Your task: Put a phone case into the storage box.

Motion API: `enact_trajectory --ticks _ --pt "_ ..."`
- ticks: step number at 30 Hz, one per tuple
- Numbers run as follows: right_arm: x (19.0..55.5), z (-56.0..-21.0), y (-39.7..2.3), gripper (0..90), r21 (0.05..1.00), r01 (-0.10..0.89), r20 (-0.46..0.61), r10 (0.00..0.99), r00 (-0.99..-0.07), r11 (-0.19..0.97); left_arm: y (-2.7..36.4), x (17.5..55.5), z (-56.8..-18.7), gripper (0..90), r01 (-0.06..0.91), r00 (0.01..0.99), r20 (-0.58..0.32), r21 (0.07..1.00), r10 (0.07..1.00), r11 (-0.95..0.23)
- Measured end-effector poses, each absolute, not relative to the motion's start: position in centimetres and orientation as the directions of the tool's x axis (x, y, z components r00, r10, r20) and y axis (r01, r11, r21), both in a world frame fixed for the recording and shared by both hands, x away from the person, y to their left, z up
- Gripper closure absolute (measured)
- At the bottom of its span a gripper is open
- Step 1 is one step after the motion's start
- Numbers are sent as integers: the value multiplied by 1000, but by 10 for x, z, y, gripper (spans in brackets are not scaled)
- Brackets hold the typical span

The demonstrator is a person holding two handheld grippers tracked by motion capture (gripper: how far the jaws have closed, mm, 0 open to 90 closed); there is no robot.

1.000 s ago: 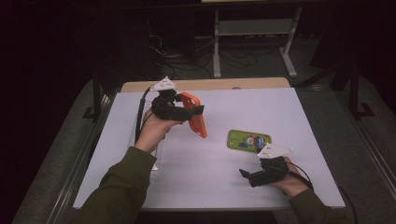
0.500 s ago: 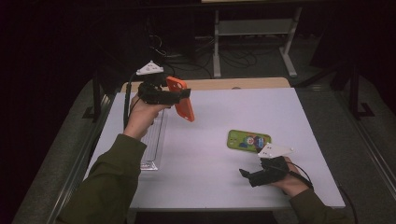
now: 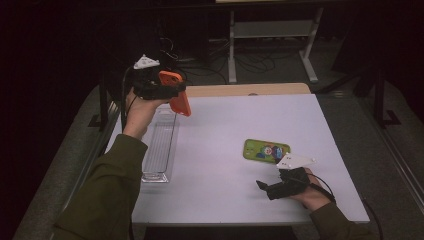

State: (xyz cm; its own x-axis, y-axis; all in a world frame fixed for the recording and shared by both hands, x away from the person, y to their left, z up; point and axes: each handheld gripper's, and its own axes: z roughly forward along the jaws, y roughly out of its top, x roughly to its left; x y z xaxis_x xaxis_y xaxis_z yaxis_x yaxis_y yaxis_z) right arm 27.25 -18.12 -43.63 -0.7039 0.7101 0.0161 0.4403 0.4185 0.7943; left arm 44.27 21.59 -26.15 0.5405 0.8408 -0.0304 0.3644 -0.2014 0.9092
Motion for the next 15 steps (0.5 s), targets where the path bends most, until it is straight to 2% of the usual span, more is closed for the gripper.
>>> enact_trajectory --ticks 11,13,15 --pt "273 -436 -182 16 796 438 15 710 -704 417 233 465 -281 154 419 379 36 884 925 -206" --pt "273 -436 -181 16 793 447 23 712 -701 414 234 469 -288 154 448 324 42 873 945 -193" --pt "272 -436 -181 16 793 451 29 715 -699 409 235 471 -290 154 460 315 51 865 948 -200"
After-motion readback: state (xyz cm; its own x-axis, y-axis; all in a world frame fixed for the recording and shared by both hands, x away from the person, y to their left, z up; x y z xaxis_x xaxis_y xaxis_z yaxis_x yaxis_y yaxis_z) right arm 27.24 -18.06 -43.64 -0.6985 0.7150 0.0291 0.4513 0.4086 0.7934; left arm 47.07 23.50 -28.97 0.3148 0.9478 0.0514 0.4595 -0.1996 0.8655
